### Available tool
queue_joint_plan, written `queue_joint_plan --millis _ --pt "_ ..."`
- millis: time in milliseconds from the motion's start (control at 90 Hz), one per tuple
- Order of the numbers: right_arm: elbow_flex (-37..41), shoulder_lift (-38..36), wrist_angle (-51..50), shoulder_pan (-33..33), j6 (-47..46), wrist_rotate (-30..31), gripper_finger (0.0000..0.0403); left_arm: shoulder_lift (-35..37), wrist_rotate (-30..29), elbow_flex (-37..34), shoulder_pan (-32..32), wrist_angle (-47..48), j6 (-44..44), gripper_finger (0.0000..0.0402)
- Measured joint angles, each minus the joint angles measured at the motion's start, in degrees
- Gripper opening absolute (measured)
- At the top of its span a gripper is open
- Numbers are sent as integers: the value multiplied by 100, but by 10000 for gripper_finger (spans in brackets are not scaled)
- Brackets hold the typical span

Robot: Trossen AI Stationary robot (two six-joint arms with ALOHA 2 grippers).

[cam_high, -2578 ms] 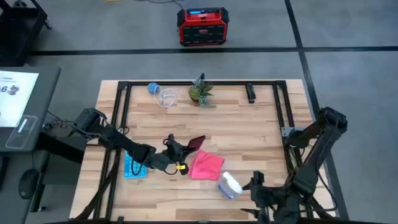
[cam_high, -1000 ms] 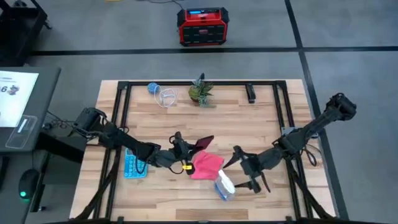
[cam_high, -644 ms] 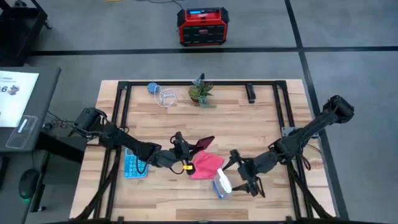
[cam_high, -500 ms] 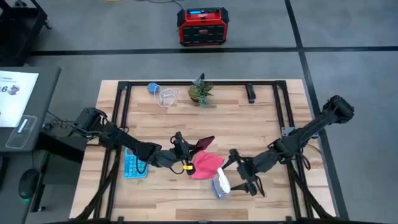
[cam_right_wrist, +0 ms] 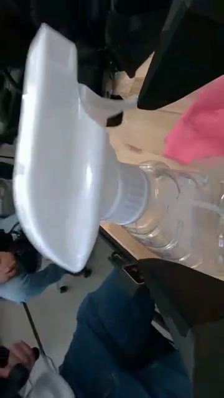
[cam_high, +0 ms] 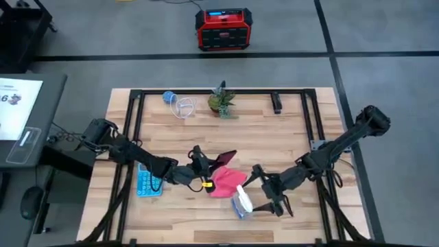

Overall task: Apply microfiber cloth
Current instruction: Spray the back of the cellphone using the spray bottle

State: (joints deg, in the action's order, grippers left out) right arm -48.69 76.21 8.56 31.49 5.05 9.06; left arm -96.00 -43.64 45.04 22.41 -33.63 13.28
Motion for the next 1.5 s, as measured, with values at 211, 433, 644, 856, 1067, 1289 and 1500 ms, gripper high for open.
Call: queue_joint_plan --millis 211,433,644,856,1067,1289,1500 --pt "0 1 284 -60 335 24 400 0 80 0 15 -91 -4 9" --pt "-2 395 725 -101 403 13 400 0 118 0 24 -94 -10 9" --pt "0 630 1094 -103 406 148 400 0 114 0 110 -197 -65 9" --pt "0 655 1121 -163 -36 310 400 0 -184 271 266 -623 -137 9" --pt "0 655 1180 -178 -97 328 389 2 -168 813 267 -104 623 9" --pt "0 655 1174 -176 -147 328 380 2 -165 894 201 9 605 9" --pt "0 655 1173 -172 -270 326 379 2 -101 892 133 -5 598 9"
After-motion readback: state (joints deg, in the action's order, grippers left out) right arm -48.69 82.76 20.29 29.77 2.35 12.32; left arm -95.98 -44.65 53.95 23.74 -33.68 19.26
